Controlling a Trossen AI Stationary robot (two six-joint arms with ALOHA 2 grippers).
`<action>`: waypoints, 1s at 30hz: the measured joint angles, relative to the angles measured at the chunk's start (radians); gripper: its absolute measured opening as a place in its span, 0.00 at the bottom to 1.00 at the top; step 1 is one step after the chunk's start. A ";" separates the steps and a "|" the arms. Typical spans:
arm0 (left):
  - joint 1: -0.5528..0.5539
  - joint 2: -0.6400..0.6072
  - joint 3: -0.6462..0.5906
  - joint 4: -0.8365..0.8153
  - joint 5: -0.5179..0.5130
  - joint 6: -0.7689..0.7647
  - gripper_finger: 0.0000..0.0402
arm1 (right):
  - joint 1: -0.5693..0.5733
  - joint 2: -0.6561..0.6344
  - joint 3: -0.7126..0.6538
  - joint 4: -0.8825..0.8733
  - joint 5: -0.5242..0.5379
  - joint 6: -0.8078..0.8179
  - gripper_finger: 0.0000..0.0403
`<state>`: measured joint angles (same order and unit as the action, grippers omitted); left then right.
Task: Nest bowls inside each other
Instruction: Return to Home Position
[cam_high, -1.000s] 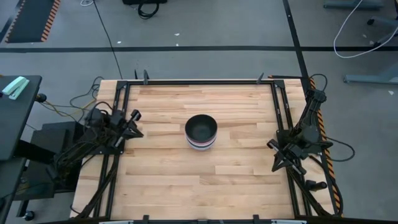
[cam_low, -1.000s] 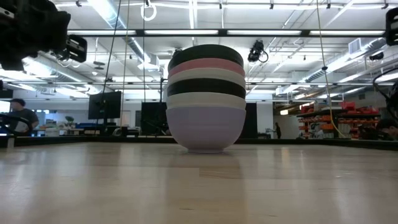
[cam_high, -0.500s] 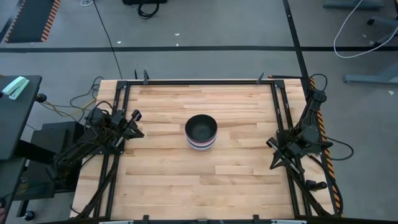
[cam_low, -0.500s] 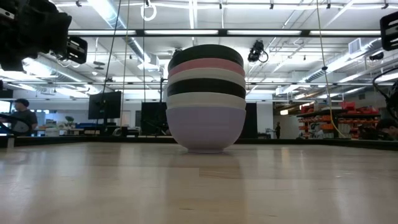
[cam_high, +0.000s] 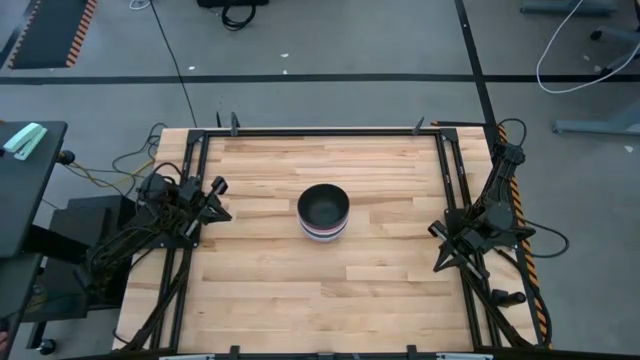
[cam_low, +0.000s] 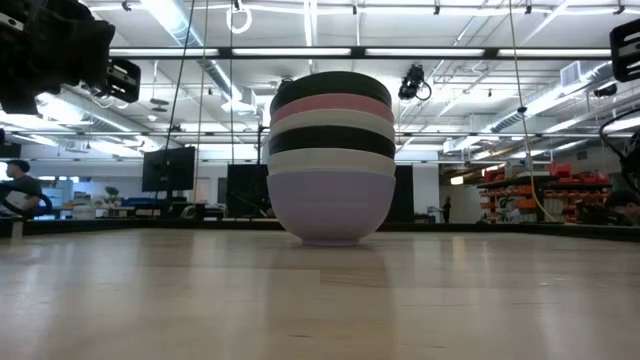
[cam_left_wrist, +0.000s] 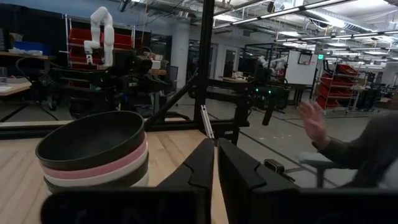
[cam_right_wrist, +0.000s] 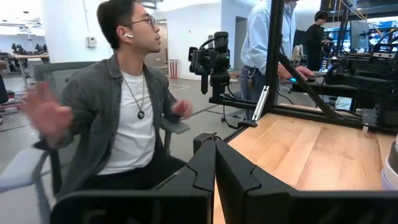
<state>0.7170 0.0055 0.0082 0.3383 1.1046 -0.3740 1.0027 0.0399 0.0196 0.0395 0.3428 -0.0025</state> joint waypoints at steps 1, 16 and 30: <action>0.000 0.000 0.000 0.000 0.000 0.000 0.08 | 0.000 0.000 0.000 0.000 0.000 0.000 0.04; 0.000 0.000 0.000 0.000 0.000 -0.001 0.06 | 0.000 0.000 0.000 0.000 0.000 0.000 0.04; 0.000 0.000 0.000 0.001 0.000 -0.001 0.08 | 0.000 0.000 0.000 -0.001 0.000 0.000 0.04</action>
<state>0.7169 0.0055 0.0082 0.3389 1.1046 -0.3748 1.0027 0.0399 0.0196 0.0387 0.3428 -0.0025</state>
